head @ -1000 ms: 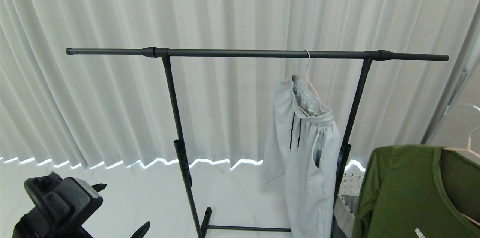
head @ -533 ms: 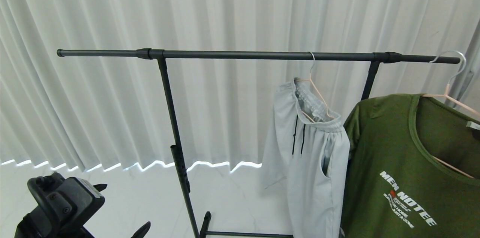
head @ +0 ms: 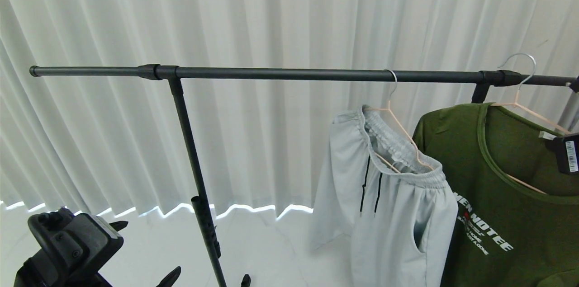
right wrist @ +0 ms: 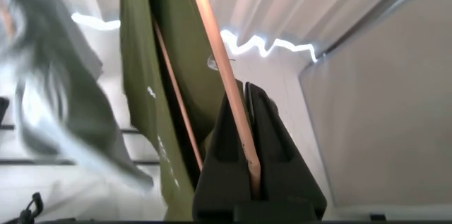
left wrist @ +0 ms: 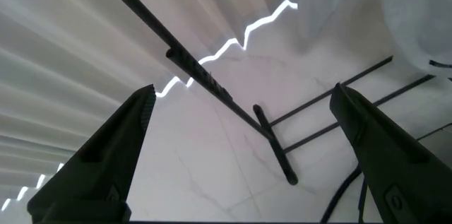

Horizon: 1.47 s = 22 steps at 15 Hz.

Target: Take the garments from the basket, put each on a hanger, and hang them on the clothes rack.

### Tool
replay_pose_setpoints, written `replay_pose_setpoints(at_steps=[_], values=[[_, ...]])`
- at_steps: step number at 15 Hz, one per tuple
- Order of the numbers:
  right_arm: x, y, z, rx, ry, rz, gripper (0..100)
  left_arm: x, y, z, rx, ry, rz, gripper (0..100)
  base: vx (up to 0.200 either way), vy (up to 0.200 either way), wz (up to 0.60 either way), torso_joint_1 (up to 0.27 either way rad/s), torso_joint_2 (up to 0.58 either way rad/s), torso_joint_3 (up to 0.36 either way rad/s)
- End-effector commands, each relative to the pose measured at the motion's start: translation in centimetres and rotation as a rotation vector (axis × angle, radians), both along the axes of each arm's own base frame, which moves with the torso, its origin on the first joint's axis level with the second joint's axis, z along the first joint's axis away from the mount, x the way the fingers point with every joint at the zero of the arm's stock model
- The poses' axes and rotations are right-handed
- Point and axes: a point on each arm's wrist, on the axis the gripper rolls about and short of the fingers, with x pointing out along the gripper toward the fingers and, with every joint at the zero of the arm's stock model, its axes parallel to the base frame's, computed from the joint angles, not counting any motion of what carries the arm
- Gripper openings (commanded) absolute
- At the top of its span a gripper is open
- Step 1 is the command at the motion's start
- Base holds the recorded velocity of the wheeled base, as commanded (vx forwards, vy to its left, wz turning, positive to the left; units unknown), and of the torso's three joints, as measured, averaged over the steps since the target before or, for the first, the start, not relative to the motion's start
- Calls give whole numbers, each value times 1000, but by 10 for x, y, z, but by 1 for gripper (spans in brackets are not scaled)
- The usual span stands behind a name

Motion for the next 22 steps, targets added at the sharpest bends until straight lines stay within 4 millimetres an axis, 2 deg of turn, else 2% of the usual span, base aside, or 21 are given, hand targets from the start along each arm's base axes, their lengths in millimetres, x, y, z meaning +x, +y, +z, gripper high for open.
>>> replay_pose_setpoints(at_steps=[1, 5, 7, 11, 19, 20, 22], values=[[11, 1, -4, -1, 15, 1, 0, 0, 0, 0, 1, 1, 0, 100, 200, 0, 0, 2, 2, -2], [30, 2, -7, -2, 33, -2, 0, -1, 0, 0, -1, -1, -4, 100, 50, 0, 0, 2, 1, 2], [47, 3, -18, -6, 42, -10, 0, -1, 0, 0, -3, -4, -7, 100, 0, 0, 0, 0, 0, 0], [63, 3, -29, -9, 78, -13, 0, -2, 0, 0, -3, -5, -7, 100, 0, 0, 0, 0, 0, 0], [64, 4, -29, -5, 59, -4, 0, -2, 0, -1, -3, 0, -8, 100, 0, 0, 0, 0, 0, 0], [60, 4, -26, -3, 52, -2, 100, -2, 0, -1, -4, -2, -8, 100, 0, 0, 0, 0, 0, 0], [54, 5, -27, 3, 48, -2, 100, -2, 1, 0, -6, -3, -3, 100, 0, 0, 0, 0, 0, 0]])
